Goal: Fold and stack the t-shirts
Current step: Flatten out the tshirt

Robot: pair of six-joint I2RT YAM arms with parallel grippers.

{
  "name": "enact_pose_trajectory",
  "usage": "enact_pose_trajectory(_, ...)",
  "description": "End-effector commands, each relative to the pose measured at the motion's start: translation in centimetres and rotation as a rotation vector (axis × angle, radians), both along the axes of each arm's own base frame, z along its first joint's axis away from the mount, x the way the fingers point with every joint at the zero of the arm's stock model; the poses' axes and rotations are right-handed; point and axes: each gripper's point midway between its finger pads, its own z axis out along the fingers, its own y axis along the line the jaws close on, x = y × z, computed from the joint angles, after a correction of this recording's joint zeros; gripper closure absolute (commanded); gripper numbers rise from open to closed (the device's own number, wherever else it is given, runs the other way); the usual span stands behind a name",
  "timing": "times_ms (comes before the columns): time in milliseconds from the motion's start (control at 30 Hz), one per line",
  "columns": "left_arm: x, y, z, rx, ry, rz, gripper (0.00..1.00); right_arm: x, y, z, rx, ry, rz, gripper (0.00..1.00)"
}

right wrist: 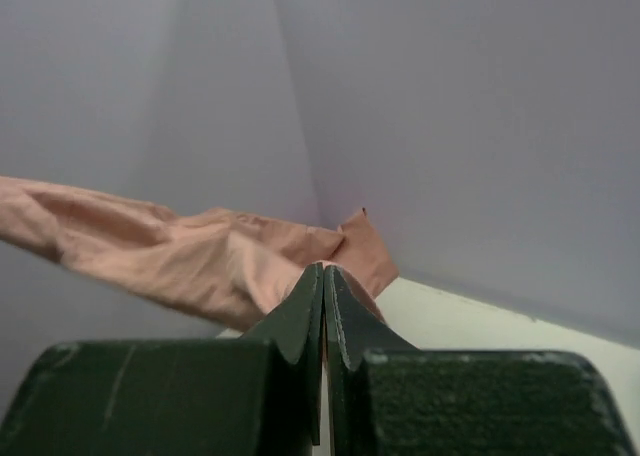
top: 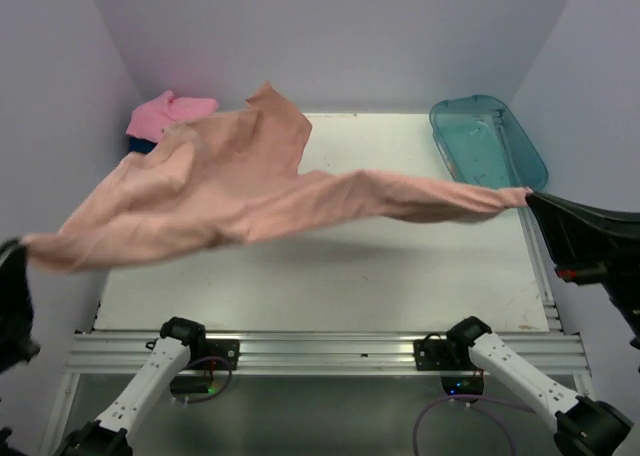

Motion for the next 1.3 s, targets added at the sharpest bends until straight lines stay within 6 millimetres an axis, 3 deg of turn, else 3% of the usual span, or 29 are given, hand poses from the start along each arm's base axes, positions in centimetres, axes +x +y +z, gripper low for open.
enact_pose_trajectory(0,-0.7,-4.6,-1.2,0.112,0.044,-0.260,1.00,-2.2,3.5,-0.9,-0.110,0.003,0.228,1.00)
enact_pose_trajectory(67,-0.7,-5.0,-0.4,0.126,0.023,-0.271,1.00,-2.4,2.8,0.6,-0.081,-0.018,0.199,1.00)
enact_pose_trajectory(133,1.2,-4.4,0.4,0.107,0.029,-0.201,1.00,0.8,1.5,1.1,-0.030,0.032,0.047,1.00)
enact_pose_trajectory(167,5.0,-3.8,0.3,0.090,0.084,-0.115,1.00,2.6,1.2,0.6,-0.021,0.075,-0.016,1.00)
enact_pose_trajectory(200,7.8,-3.8,-0.7,0.092,0.144,-0.071,1.00,6.1,1.8,-1.1,-0.049,0.160,-0.083,1.00)
enact_pose_trajectory(233,12.1,-3.9,-1.9,0.105,0.217,-0.015,1.00,8.6,0.6,-2.8,-0.059,0.239,-0.212,1.00)
enact_pose_trajectory(267,14.6,-3.7,-3.0,0.099,0.269,0.031,1.00,10.8,0.7,-4.3,-0.088,0.302,-0.272,1.00)
enact_pose_trajectory(300,17.9,-2.7,-4.8,0.075,0.347,0.123,1.00,14.0,1.7,-7.0,-0.149,0.391,-0.320,1.00)
enact_pose_trajectory(333,20.9,-3.4,-6.6,0.086,0.414,0.142,1.00,15.7,1.9,-8.8,-0.171,0.452,-0.368,1.00)
enact_pose_trajectory(367,22.8,-3.4,-8.0,0.107,0.447,0.182,1.00,17.3,1.7,-10.7,-0.197,0.505,-0.433,1.00)
enact_pose_trajectory(433,27.1,-2.3,-11.9,0.098,0.554,0.314,1.00,21.3,3.0,-16.6,-0.296,0.646,-0.499,1.00)
enact_pose_trajectory(467,30.0,-2.4,-14.5,0.137,0.615,0.364,1.00,22.6,2.9,-18.2,-0.324,0.678,-0.551,1.00)
enact_pose_trajectory(533,33.6,-1.7,-18.9,0.169,0.718,0.462,1.00,25.3,3.4,-22.2,-0.383,0.766,-0.594,1.00)
enact_pose_trajectory(567,36.4,-2.3,-22.3,0.213,0.795,0.485,1.00,27.8,4.2,-25.8,-0.443,0.839,-0.613,1.00)
enact_pose_trajectory(600,37.9,-2.8,-24.1,0.237,0.830,0.475,1.00,29.2,3.8,-26.7,-0.440,0.868,-0.634,1.00)
enact_pose_trajectory(633,40.8,-2.5,-27.7,0.268,0.908,0.497,1.00,30.5,3.5,-27.8,-0.441,0.895,-0.662,1.00)
enact_pose_trajectory(667,42.3,-2.7,-29.7,0.288,0.947,0.491,1.00,32.6,3.7,-31.4,-0.488,0.964,-0.688,1.00)
enact_pose_trajectory(700,43.8,-2.4,-30.8,0.289,0.976,0.501,1.00,34.3,3.0,-31.3,-0.453,0.970,-0.712,1.00)
enact_pose_trajectory(733,46.5,-1.6,-35.1,0.317,1.066,0.526,1.00,35.6,2.9,-32.5,-0.457,0.987,-0.731,1.00)
enact_pose_trajectory(767,47.7,-1.4,-36.6,0.311,1.104,0.521,1.00,37.2,2.9,-34.9,-0.484,1.020,-0.747,1.00)
enact_pose_trajectory(800,49.0,-0.9,-36.8,0.296,1.110,0.531,1.00,38.6,2.4,-34.8,-0.467,1.013,-0.769,1.00)
enact_pose_trajectory(833,50.7,0.3,-39.9,0.300,1.169,0.558,1.00,39.4,1.8,-34.9,-0.466,0.999,-0.808,1.00)
enact_pose_trajectory(900,52.3,1.6,-40.6,0.278,1.175,0.595,1.00,41.2,1.1,-35.3,-0.454,0.971,-0.839,1.00)
enact_pose_trajectory(933,53.0,2.7,-41.8,0.269,1.198,0.630,1.00,41.6,0.7,-35.4,-0.454,0.959,-0.852,1.00)
enact_pose_trajectory(1100,55.0,5.9,-42.0,0.201,1.170,0.709,1.00,43.6,-2.4,-34.3,-0.369,0.881,-0.929,1.00)
enact_pose_trajectory(1133,55.5,6.5,-43.3,0.202,1.197,0.718,1.00,44.1,-2.5,-34.8,-0.377,0.885,-0.924,1.00)
enact_pose_trajectory(1200,56.6,6.7,-43.0,0.178,1.190,0.700,1.00,45.0,-3.4,-34.6,-0.360,0.881,-0.949,1.00)
enact_pose_trajectory(1233,57.2,6.6,-44.2,0.183,1.209,0.695,1.00,45.6,-3.6,-35.5,-0.370,0.893,-0.953,1.00)
enact_pose_trajectory(1267,57.9,6.1,-43.2,0.169,1.184,0.666,1.00,46.2,-4.0,-35.2,-0.352,0.888,-0.960,1.00)
